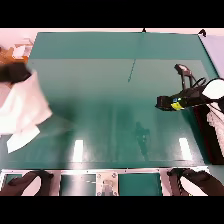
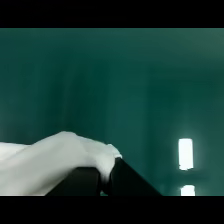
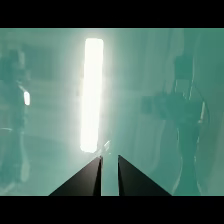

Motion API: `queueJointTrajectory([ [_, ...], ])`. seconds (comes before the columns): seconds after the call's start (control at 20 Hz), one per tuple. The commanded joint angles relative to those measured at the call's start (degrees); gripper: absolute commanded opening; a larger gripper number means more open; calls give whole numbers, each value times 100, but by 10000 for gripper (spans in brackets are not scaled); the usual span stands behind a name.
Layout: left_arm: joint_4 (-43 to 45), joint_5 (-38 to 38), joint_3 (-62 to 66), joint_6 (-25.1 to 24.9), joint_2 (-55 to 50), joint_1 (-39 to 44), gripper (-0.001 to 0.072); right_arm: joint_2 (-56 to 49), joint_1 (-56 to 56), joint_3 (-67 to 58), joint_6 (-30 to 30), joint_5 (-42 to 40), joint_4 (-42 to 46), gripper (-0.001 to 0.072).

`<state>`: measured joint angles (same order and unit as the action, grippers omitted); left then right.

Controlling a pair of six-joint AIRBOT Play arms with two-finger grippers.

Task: Fold the shirts.

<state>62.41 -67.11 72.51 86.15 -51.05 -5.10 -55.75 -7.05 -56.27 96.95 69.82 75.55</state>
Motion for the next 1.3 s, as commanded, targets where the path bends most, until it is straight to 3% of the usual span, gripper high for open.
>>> queueJointTrajectory([
  [0.0,-911,286,662,101,-24,1598,19,2,133,-479,-11,188,-7,132],
  [0.25,-929,824,647,-96,-1537,3670,21,0,328,-726,13,361,-13,134],
  [0.35,-955,1023,649,-225,-2339,4068,24,2,326,-726,13,415,-13,142],
  [0.4,-1027,1064,654,-225,-2627,4098,278,2,328,-726,11,435,-11,209],
  [0.45,-1110,1043,688,-199,-2841,4026,720,2,341,-726,11,476,-11,288],
  [0.5,-1174,979,741,-203,-2938,3866,716,2,382,-728,9,551,7,338],
  [0.6,-1132,765,940,-269,-2927,3279,715,2,586,-726,2,737,11,345],
  [0.65,-1086,592,1095,-269,-2927,2909,715,2,702,-684,-15,817,11,417],
  [0.7,-918,387,1246,-267,-2927,2481,714,13,802,-535,-15,861,7,441],
  [0.85,-92,74,1220,-267,-2946,1412,715,48,728,531,-11,833,-302,442],
  [0.95,378,251,903,-275,-2979,990,715,48,407,1491,-13,400,-815,516],
  [1.05,323,501,721,-479,-3263,734,714,42,17,2280,81,-533,-1215,517],
  [1.25,-732,1165,723,-1191,-4308,804,714,-48,-315,2983,210,-2090,-2057,517],
])
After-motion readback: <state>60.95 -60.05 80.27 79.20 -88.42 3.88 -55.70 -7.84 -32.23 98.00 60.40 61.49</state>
